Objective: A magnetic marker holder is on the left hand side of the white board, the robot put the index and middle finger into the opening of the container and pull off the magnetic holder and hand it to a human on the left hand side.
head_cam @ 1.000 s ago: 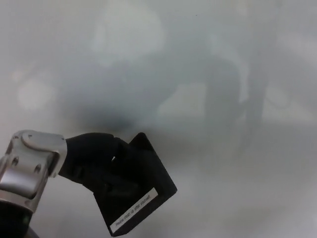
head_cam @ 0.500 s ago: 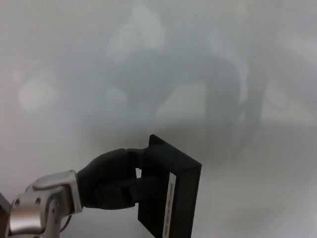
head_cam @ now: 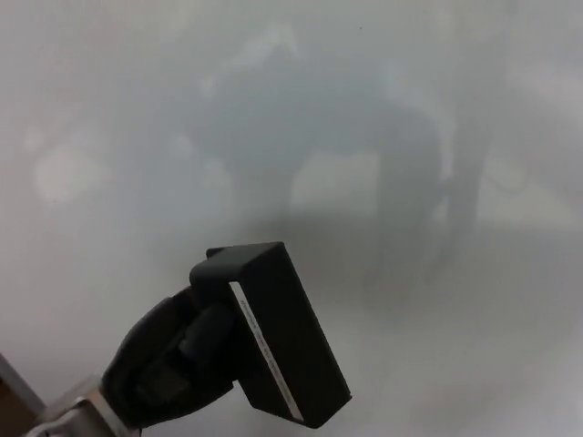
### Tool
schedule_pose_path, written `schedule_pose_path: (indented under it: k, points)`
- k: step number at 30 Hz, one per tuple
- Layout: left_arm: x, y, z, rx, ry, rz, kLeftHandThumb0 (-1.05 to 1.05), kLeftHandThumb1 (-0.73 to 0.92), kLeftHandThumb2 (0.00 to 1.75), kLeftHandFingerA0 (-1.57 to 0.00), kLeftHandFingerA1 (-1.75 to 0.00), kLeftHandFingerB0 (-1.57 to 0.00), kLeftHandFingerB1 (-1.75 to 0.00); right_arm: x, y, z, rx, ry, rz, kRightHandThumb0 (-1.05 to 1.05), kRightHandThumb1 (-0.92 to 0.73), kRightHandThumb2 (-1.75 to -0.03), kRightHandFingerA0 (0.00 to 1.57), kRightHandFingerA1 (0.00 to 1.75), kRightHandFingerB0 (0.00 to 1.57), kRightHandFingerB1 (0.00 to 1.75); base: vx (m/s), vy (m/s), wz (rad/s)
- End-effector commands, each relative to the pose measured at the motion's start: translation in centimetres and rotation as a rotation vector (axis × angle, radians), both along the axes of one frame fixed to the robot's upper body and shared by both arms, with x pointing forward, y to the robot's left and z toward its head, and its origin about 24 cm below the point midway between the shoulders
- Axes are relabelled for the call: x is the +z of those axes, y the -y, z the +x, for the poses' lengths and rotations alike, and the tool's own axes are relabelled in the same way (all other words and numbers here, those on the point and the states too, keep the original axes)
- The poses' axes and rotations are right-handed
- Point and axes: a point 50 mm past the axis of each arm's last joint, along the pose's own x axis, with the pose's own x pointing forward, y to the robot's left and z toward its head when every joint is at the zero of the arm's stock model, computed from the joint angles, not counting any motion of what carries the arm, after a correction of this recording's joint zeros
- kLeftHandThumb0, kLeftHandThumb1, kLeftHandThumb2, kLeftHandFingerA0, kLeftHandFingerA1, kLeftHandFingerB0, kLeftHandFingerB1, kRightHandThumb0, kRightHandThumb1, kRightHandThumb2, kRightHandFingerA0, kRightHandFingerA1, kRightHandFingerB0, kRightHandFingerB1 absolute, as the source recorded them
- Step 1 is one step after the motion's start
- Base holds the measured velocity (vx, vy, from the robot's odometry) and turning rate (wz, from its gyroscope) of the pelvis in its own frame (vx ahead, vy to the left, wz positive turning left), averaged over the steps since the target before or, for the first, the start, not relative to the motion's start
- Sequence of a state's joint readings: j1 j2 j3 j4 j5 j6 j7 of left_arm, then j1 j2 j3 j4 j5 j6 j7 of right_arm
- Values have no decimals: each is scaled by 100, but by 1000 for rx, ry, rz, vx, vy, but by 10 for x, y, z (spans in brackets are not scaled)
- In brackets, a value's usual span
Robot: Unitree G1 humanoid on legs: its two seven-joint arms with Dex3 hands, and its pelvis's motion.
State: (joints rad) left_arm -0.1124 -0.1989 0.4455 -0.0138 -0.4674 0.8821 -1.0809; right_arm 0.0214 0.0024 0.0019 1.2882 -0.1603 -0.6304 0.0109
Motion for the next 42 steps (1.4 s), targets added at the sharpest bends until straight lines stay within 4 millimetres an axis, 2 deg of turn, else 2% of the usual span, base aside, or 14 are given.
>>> schedule_pose_path:
  k: [1, 4, 5, 9, 18, 19, 22, 26, 27, 29, 31, 38, 39, 42]
  points:
    - [21, -38, -25, 173, 11, -393, -42, 76, 64, -105, -92, -95, -80, -5, 5, -25, -1, -56, -15, -62, -81, -63, 29, 35, 19, 27, 0, 0, 0]
    - [23, -48, -27, 199, 15, -398, -46, 80, 64, -103, -96, -95, -83, -5, 5, -24, 1, -53, -21, -61, -81, -63, 30, 35, 19, 27, 0, 0, 0]
    - [23, -51, -29, 212, 13, -406, -49, 83, 65, -104, -96, -93, -87, -5, 5, -25, 1, -55, -21, -64, -63, -91, 21, 46, 14, 40, 0, 0, 0]
    - [23, -64, -39, 255, 0, -416, -52, 81, 64, -107, -99, -95, -77, -6, 5, -29, -1, -64, -17, -64, -63, -90, 21, 47, 14, 40, 0, 0, 0]
    - [22, -87, -59, 338, -43, -446, -53, 75, 63, -108, -95, -96, -71, -8, 4, -35, 11, -92, -21, -67, -65, -91, 19, 45, 12, 39, 0, 0, 0]
    - [22, -92, -60, 356, -42, -444, -51, 73, 63, -110, -87, -99, -65, -8, 5, -35, 6, -93, -21, -67, -64, -91, 20, 45, 13, 40, 0, 0, 0]
    - [22, -97, -62, 380, -61, -435, -54, 73, 62, -111, -82, -101, -63, -8, 5, -35, 2, -96, -18, -67, -64, -91, 20, 45, 13, 40, 0, 0, 0]
    - [21, -105, -69, 441, -73, -432, -51, 73, 62, -108, -75, -90, -60, -9, 4, -37, -16, -108, 6, -65, -63, -89, 20, 45, 14, 40, 0, 0, 0]
    - [21, -110, -71, 472, -57, -426, -49, 74, 63, -101, -62, -82, -58, -10, 4, -38, -15, -111, 11, -67, -63, -90, 20, 45, 13, 40, 0, 0, 0]
    - [21, -117, -74, 508, -40, -421, -50, 72, 62, -97, -58, -84, -57, -10, 4, -39, -6, -111, 3, -68, -63, -91, 20, 46, 13, 40, 0, 0, 0]
    - [21, -120, -76, 525, -37, -416, -53, 73, 63, -101, -56, -86, -57, -10, 4, -40, -12, -114, 4, -66, -62, -90, 21, 46, 14, 40, 0, 0, 0]
    - [19, -131, -85, 535, -46, -419, -56, 71, 63, -103, -53, -73, -46, -10, 3, -41, -12, -119, -1, -66, -62, -90, 21, 46, 14, 40, 0, 0, 0]
    - [19, -131, -88, 547, -47, -420, -54, 74, 63, -93, -47, -72, -44, -10, 3, -41, -14, -119, 0, -65, -63, -90, 21, 46, 14, 40, 0, 0, 0]
    - [18, -133, -91, 547, -35, -426, -53, 74, 63, -87, -45, -68, -42, -11, 3, -43, -10, -121, -7, -65, -63, -91, 21, 46, 13, 40, 0, 0, 0]
